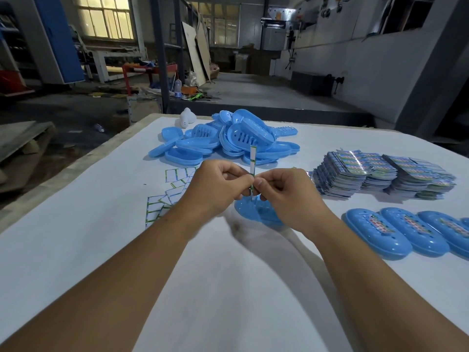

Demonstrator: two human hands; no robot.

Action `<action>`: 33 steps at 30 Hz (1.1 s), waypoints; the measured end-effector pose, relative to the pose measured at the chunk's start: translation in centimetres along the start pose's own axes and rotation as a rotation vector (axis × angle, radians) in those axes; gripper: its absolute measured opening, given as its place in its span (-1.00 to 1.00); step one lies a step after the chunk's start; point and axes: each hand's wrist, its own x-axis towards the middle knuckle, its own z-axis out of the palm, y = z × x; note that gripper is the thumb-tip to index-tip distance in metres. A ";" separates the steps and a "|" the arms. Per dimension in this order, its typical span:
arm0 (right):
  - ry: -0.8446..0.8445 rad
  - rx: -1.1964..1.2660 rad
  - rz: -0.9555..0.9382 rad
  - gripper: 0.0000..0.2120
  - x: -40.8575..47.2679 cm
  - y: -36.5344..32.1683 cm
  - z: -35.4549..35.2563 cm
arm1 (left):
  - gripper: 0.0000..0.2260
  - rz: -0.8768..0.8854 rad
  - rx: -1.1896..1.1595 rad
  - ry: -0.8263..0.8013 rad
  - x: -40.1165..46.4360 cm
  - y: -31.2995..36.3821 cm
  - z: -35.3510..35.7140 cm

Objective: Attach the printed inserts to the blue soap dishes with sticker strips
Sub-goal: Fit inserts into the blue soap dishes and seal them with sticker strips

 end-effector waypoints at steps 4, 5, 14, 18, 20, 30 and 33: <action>0.013 -0.024 -0.006 -0.83 0.0 0.1 0.1 | -0.88 0.006 0.031 0.033 0.1 -0.2 0.1; 0.017 -0.033 -0.007 -0.82 0.1 0.1 0.1 | -0.89 0.009 0.039 0.043 0.1 -0.2 0.2; 0.147 -0.048 0.088 -0.74 0.7 0.8 0.3 | -0.90 0.034 0.227 0.108 0.1 -0.2 0.0; 0.197 -0.097 0.158 -0.72 0.7 0.9 -0.1 | -0.91 0.030 0.371 0.172 0.4 -0.1 -0.8; 0.222 -0.171 0.179 -0.73 0.6 0.9 -0.4 | -0.92 0.053 0.480 0.208 0.4 0.0 -1.3; 0.146 -0.019 0.198 -0.73 0.5 0.4 -0.5 | -0.88 0.132 0.726 0.438 1.3 -0.2 -3.3; 0.014 0.024 0.195 -0.71 0.0 -0.1 0.8 | -0.86 0.262 0.764 0.497 1.3 0.0 -3.5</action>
